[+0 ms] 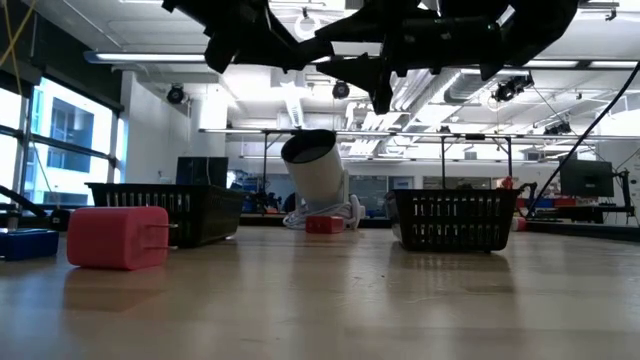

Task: Pick & Place Office items
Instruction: Put the black digital clock into the right black bin

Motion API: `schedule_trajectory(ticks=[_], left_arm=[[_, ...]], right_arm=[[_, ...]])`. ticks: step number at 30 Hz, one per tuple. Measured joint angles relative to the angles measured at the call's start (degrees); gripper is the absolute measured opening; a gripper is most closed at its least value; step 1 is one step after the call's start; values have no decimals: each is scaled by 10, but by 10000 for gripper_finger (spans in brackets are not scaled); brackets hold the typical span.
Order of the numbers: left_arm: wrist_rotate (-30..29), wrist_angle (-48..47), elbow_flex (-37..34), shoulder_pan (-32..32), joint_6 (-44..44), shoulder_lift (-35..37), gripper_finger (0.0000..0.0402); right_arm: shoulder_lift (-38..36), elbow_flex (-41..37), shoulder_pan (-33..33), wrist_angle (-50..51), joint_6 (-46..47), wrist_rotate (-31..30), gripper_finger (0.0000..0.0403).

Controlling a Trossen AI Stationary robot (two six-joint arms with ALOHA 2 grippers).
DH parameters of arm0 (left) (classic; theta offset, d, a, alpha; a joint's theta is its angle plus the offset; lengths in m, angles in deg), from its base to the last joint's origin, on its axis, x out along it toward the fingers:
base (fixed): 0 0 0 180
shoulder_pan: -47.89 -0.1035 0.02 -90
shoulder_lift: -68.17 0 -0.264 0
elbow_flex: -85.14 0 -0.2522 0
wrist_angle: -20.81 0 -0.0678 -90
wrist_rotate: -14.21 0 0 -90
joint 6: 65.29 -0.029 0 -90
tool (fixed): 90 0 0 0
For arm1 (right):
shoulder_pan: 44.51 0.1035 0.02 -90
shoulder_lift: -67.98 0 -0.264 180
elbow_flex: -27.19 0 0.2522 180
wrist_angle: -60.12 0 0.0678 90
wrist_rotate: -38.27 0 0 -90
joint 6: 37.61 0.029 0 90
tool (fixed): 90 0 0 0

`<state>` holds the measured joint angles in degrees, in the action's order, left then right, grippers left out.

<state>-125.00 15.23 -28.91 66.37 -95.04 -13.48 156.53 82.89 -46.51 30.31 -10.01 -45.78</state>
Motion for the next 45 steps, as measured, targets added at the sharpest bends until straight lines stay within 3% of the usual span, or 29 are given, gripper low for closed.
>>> schedule_trajectory(ticks=[8,18,25,28,36,45], left_arm=[[7,-2,0,0,-10,0,149],[9,3,0,2,-9,0,149],[22,45,0,20,11,2,215],[18,62,0,34,5,2,225],[-67,73,0,76,-6,3,229],[-162,14,0,133,31,37,230]], right_arm=[[0,0,0,-4,8,4,50],[0,0,0,-3,0,7,50],[0,0,-1,-2,-37,3,49],[0,0,-1,-4,-38,1,49],[-15,0,-6,22,-51,23,49],[-143,0,-18,235,-84,13,49]])
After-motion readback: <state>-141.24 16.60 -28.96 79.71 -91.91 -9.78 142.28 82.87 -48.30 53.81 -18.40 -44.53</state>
